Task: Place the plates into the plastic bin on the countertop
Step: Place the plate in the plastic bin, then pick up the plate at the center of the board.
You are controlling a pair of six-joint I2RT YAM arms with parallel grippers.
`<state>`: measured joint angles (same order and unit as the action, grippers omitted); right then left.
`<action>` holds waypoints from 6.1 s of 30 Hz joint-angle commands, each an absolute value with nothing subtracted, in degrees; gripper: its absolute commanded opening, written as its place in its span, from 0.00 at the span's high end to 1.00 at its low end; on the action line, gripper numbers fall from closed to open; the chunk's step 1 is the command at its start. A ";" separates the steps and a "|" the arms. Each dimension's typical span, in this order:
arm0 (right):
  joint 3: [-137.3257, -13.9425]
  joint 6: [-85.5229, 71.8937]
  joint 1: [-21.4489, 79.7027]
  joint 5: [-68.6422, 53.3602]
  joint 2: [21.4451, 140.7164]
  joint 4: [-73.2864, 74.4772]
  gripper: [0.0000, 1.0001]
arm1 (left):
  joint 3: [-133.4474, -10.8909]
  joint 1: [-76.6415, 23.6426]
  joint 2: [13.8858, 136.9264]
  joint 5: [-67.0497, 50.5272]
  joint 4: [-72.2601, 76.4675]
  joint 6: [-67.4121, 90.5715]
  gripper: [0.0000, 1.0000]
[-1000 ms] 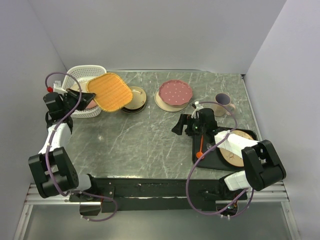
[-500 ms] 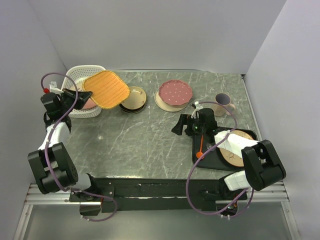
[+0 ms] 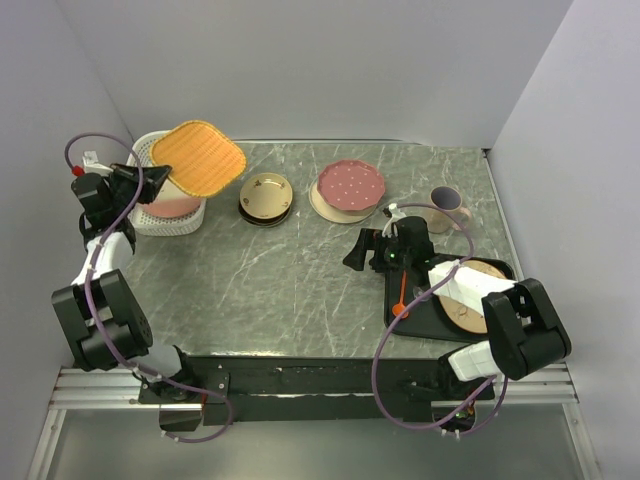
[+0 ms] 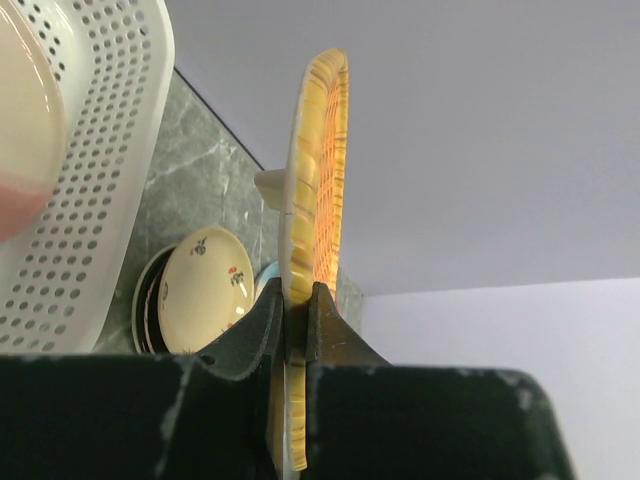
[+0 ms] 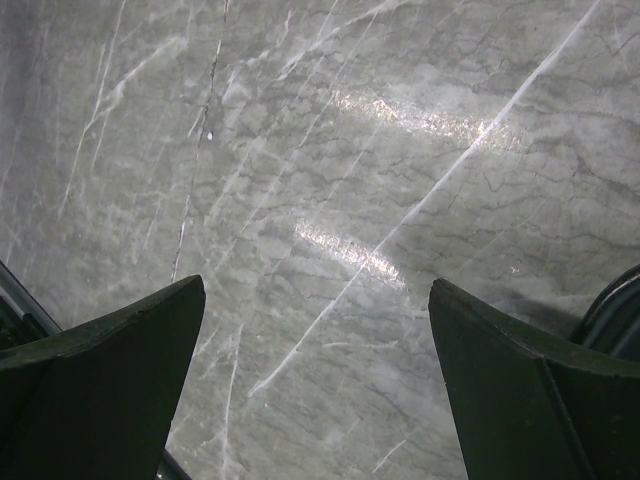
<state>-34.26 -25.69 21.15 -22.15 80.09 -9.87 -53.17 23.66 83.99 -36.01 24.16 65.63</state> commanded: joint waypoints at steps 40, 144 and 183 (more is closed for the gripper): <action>-35.77 -25.84 21.62 -22.85 82.09 -12.22 0.00 | -70.67 26.28 96.94 -22.50 24.61 65.92 0.99; -35.07 -26.28 21.53 -23.73 81.74 -12.74 0.00 | -63.46 23.65 92.03 6.85 8.96 48.44 0.04; -38.84 -27.77 21.53 -14.77 78.13 -6.07 0.00 | -61.62 -3.15 82.79 -2.81 8.61 39.99 0.01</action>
